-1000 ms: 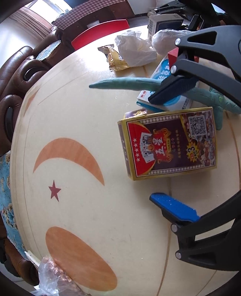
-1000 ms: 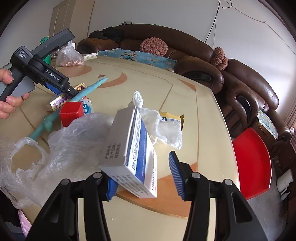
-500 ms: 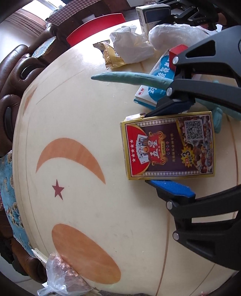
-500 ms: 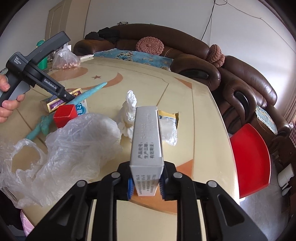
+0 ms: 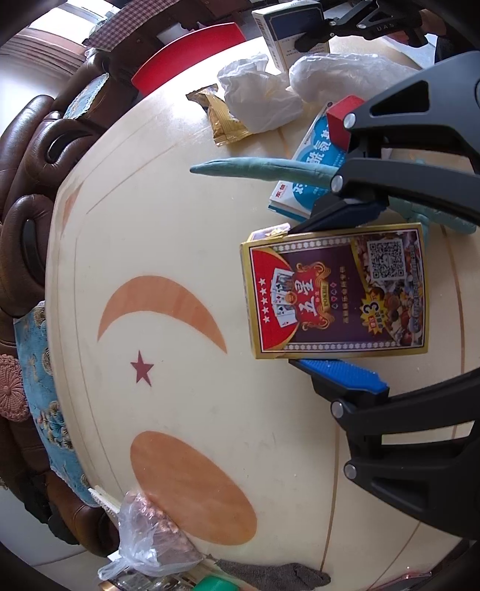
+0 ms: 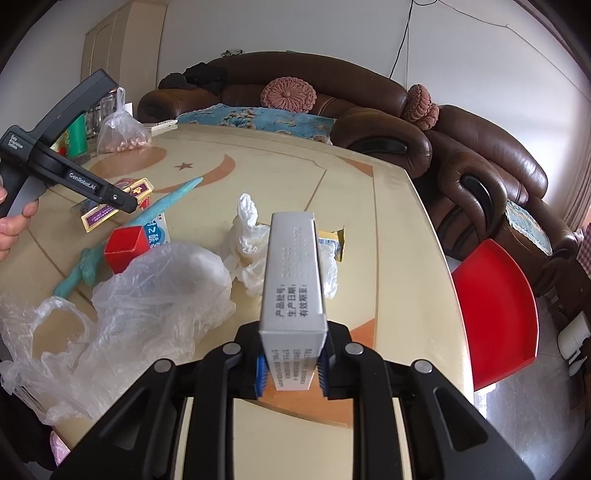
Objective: Collect trash
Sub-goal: 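Carry the card box and medicine box with both tools over the pink bin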
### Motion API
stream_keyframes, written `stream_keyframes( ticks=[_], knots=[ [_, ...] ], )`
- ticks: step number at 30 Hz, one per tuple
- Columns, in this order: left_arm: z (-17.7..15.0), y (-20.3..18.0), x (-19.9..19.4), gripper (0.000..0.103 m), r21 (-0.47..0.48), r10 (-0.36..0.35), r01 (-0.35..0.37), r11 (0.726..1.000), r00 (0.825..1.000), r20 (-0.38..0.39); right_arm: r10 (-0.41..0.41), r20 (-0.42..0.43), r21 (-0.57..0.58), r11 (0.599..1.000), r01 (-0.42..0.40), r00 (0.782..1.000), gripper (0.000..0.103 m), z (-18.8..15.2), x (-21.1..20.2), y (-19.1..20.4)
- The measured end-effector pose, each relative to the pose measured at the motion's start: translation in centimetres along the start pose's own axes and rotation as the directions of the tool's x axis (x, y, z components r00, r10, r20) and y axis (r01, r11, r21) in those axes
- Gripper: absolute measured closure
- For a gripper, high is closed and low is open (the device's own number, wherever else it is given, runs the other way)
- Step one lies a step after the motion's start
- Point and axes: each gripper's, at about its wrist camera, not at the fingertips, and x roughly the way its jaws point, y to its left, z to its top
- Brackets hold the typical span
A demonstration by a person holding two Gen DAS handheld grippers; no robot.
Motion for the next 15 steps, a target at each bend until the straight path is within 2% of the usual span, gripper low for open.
stream_keyframes(
  ticks=[15],
  knots=[
    [-0.9, -1.5, -2.7, 0.042, 0.041, 0.031, -0.033, 0.999, 0.998, 0.046, -0.005, -0.003, 0.033, 0.999, 0.005, 1.000, 0.083, 0.2, -0.7, 0.1]
  ],
)
